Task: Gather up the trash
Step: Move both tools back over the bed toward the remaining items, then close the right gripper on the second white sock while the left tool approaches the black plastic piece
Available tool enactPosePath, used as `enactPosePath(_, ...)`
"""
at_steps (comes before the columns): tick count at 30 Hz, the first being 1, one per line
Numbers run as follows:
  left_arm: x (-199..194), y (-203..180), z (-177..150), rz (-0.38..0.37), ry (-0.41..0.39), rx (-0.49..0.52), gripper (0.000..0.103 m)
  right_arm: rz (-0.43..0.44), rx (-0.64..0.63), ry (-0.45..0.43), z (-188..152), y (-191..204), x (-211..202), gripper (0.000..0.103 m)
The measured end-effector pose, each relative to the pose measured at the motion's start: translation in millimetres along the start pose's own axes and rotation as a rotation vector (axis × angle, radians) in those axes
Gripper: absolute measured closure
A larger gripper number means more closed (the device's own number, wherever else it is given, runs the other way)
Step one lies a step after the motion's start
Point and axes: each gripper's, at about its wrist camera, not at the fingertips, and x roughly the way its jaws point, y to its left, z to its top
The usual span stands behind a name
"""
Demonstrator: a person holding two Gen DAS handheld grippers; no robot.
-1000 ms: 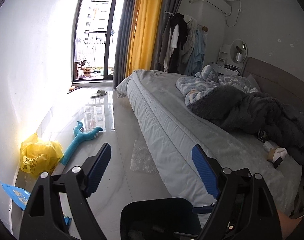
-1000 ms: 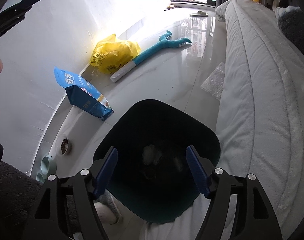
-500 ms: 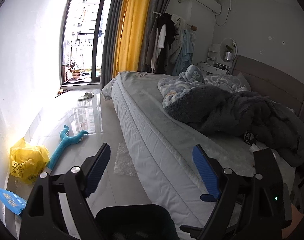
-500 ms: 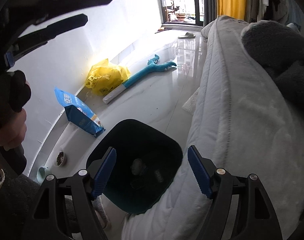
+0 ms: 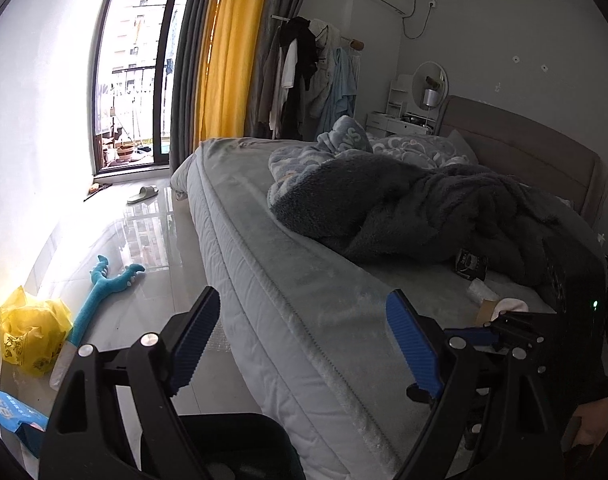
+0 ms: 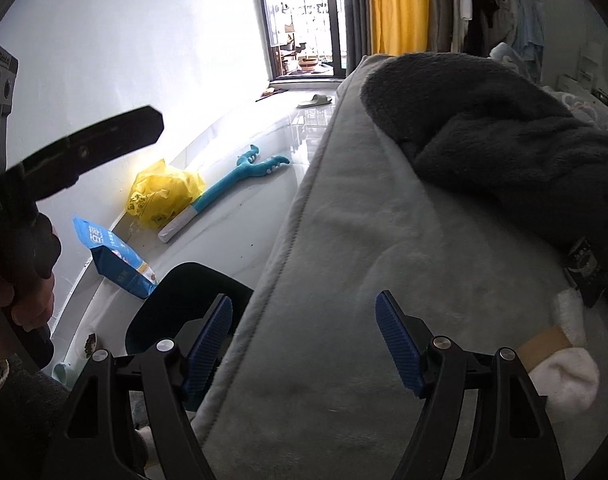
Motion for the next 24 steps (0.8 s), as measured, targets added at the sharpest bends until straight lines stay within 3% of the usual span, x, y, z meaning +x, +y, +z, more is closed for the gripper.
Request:
enactPosePath(14, 23.9, -55.2, -7.4, -0.064, 0.036, 0.051, 0.016, -0.125, 0.121, -0.085, -22.4, -83.7, -50.6, 0.028)
enactPosePath(24, 37.8, -89.4, -11.8, -0.127, 0.058, 0.067, 0.014, -0.160, 0.181, -0.087, -44.3, -124.5, -62.9, 0.028)
